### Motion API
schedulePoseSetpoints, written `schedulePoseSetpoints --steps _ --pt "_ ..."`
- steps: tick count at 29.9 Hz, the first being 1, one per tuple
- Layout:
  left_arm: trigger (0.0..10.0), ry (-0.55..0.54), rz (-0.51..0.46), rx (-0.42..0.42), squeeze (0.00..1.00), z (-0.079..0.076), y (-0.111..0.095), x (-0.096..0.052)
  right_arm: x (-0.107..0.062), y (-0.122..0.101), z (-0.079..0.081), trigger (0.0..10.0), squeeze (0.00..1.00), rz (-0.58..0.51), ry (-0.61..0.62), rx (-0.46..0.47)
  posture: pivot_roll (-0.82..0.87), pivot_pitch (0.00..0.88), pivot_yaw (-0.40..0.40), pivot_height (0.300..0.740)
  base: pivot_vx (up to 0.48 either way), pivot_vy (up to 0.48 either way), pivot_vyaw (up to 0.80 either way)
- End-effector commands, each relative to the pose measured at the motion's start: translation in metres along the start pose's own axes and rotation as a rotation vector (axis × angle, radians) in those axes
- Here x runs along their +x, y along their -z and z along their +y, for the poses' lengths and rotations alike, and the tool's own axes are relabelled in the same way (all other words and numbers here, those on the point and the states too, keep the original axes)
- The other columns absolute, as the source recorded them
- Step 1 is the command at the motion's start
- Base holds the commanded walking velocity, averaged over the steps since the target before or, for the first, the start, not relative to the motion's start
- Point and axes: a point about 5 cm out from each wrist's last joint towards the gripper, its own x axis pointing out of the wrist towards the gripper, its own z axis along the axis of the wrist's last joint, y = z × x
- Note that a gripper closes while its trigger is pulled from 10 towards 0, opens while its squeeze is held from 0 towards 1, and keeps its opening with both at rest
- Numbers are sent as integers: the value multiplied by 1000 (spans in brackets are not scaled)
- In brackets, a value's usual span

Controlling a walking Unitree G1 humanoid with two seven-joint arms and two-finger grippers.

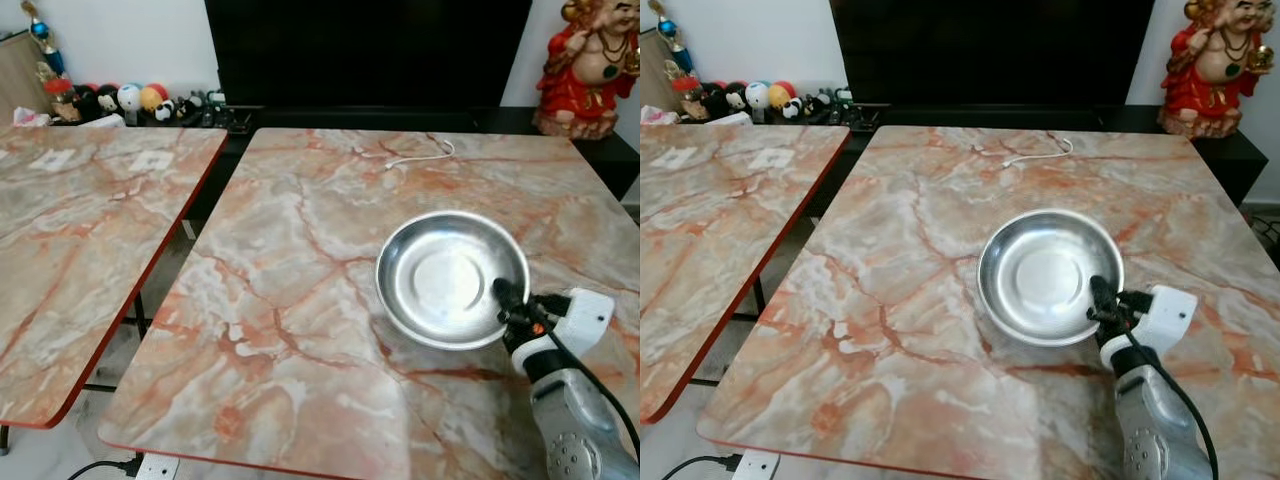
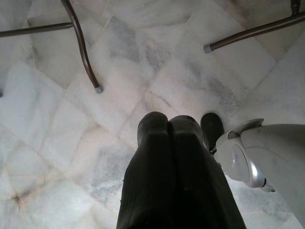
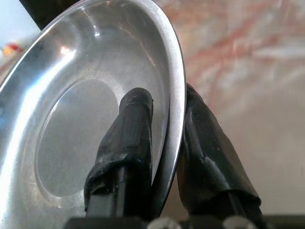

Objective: Setting the table

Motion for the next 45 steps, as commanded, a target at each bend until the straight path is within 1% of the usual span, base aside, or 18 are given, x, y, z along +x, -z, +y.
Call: schedulePoseSetpoints --steps 1,4,7,11,13,14,15,17,22,24,26,29,30,32,35,43,44,45 --pt "10000 1 6 12 0 0 0 0 -1 -1 -3 10000 0 20 12 0 -10 9 14 740 0 0 0" --pt "10000 2 6 13 0 0 0 0 -2 0 -4 10000 0 32 17 -2 -12 8 14 740 0 0 0" --pt "10000 2 4 16 0 -1 -1 1 -10 4 -12 10000 0 71 68 77 -7 8 10 740 0 0 0" --pt "10000 1 0 20 0 -2 -1 1 -24 5 -18 10000 0 92 92 147 -19 12 13 740 0 0 0" --pt "10000 2 -2 23 0 -1 -2 1 -39 0 -21 10000 0 77 87 235 -29 14 16 740 0 0 0" --pt "10000 2 -2 23 0 -1 -2 1 -39 0 -21 10000 0 77 87 235 -29 14 16 740 0 0 0" --pt "10000 4 -4 26 0 0 -3 1 -48 0 -20 10000 0 80 72 267 -32 14 17 740 0 0 0" --pt "10000 6 -6 29 0 0 -3 1 -54 0 -19 10000 0 89 51 279 -32 14 17 740 0 0 0" --pt "10000 11 -13 35 0 1 -6 2 -66 12 -15 10000 0 170 21 248 -37 15 19 740 0 0 0" --pt "10000 12 -14 36 0 1 -6 2 -69 16 -16 10000 0 198 26 232 -37 15 19 740 0 0 0" --pt "10000 13 -16 39 0 1 -7 2 -71 22 -23 10000 0 257 68 198 -39 12 23 740 0 0 0" --pt "10000 12 -14 40 0 1 -7 2 -73 24 -27 10000 0 287 91 170 -39 11 23 740 0 0 0" --pt "10000 10 -8 39 0 2 -5 2 -72 24 -29 10000 0 295 99 140 -36 11 22 740 0 0 0" --pt "10000 8 -3 39 0 2 -3 1 -72 24 -31 10000 0 295 115 130 -36 11 22 740 0 0 0" --pt "10000 7 0 37 0 2 -2 1 -72 25 -36 10000 0 294 141 146 -36 11 20 740 0 0 0" --pt "10000 8 4 37 0 2 -2 1 -75 32 -37 10000 0 339 143 133 -36 11 20 740 0 0 0" --pt "10000 8 3 37 0 1 -3 1 -75 33 -36 10000 392 345 137 133 -34 12 21 740 0 0 0" --pt "10000 8 1 38 0 1 -4 1 -76 33 -34 10000 557 350 134 132 -35 12 21 740 0 0 0"
